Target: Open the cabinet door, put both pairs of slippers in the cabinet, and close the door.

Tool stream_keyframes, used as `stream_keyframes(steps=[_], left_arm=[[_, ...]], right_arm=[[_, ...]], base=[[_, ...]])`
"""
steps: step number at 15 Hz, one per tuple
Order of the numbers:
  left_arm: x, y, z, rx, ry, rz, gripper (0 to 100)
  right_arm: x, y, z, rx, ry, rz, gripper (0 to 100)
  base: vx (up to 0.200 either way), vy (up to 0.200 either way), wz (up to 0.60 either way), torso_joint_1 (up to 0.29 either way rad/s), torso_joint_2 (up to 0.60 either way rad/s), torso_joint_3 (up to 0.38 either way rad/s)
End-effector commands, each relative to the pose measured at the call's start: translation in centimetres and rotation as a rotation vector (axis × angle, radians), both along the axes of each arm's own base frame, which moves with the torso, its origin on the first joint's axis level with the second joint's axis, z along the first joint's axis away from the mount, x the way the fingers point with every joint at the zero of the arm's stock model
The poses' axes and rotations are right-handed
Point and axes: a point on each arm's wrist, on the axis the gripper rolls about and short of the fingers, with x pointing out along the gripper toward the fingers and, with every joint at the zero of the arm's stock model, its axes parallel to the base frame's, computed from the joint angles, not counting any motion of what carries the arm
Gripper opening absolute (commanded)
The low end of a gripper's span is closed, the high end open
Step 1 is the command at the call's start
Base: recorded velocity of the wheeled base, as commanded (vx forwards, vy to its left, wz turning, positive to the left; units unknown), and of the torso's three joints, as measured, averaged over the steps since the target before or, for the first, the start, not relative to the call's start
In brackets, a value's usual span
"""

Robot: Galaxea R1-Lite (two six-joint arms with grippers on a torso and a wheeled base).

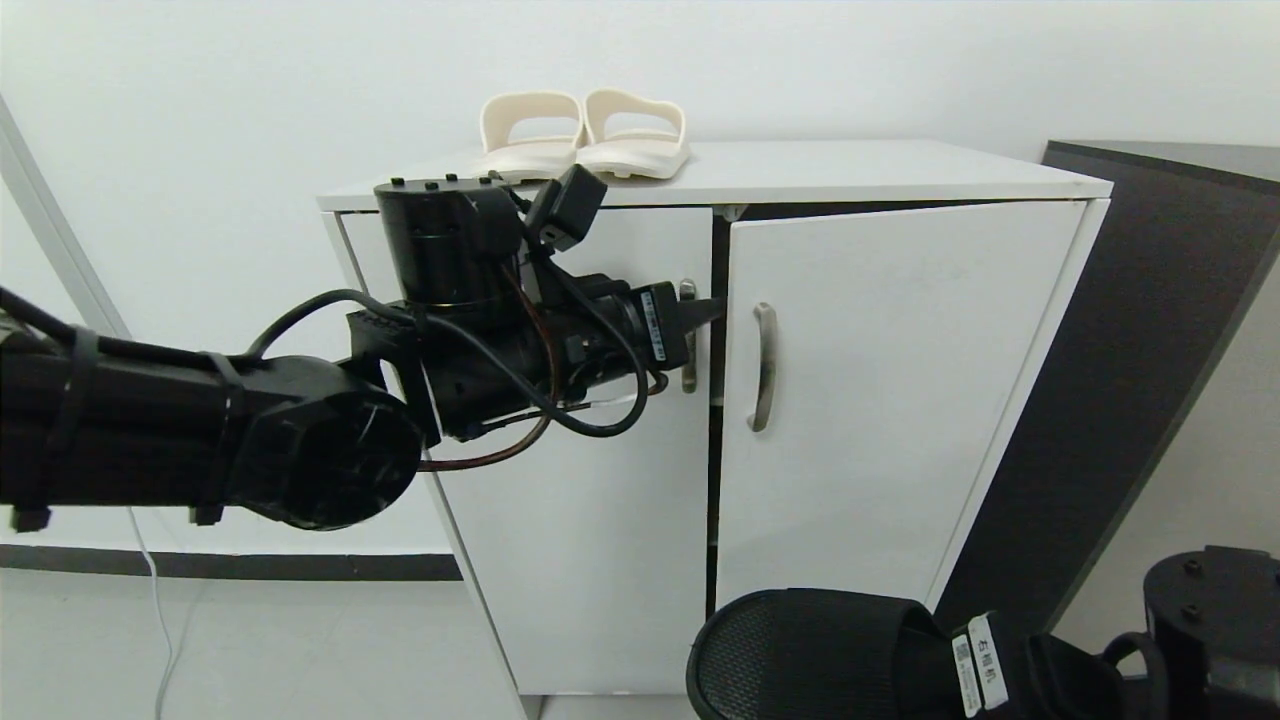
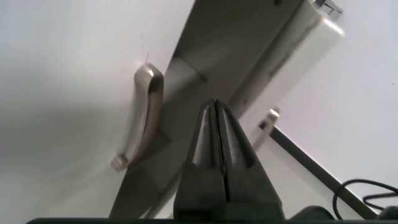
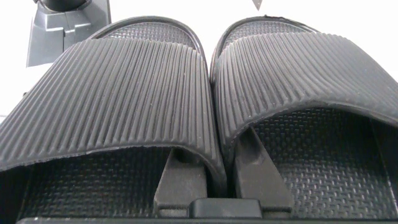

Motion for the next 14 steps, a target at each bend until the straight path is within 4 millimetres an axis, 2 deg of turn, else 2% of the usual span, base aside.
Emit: stream_keyframes(steps=[1, 7, 10, 12, 14], left_arm=[[0.7, -0.7, -0.2, -0.002, -0.002, -0.012, 0], [1.4, -1.3, -0.4, -0.005, -0.007, -0.016, 0], [1.6, -1.4, -0.7, 0.000, -0.002, -0.010, 0], [0.2, -2.6, -0.7, 0.000, -0.017, -0.053, 0], [-3.3, -4.5, -0.5, -0.013, -0.039, -0.156, 0]], right_arm=[[0.1, 0.1, -0.1, -0.005, 0.003, 0.002, 0], [-0.4, 0.3, -0.3, -0.013, 0.011, 0.023, 0], [-1.1, 0.3, -0.8, -0.031, 0.026, 0.053, 0], [-1.9, 0.5, -1.0, -0.037, 0.036, 0.093, 0], [-2.7, 0.6, -1.3, -0.044, 0.042, 0.127, 0]], base=[[0.000, 0.000, 0.00, 0.000, 0.00, 0.000], [0.000, 0.000, 0.00, 0.000, 0.00, 0.000], [-0.200, 0.000, 0.00, 0.007, 0.00, 0.002], [-0.200, 0.000, 0.00, 0.005, 0.00, 0.005], [-0.200, 0.000, 0.00, -0.002, 0.00, 0.005]])
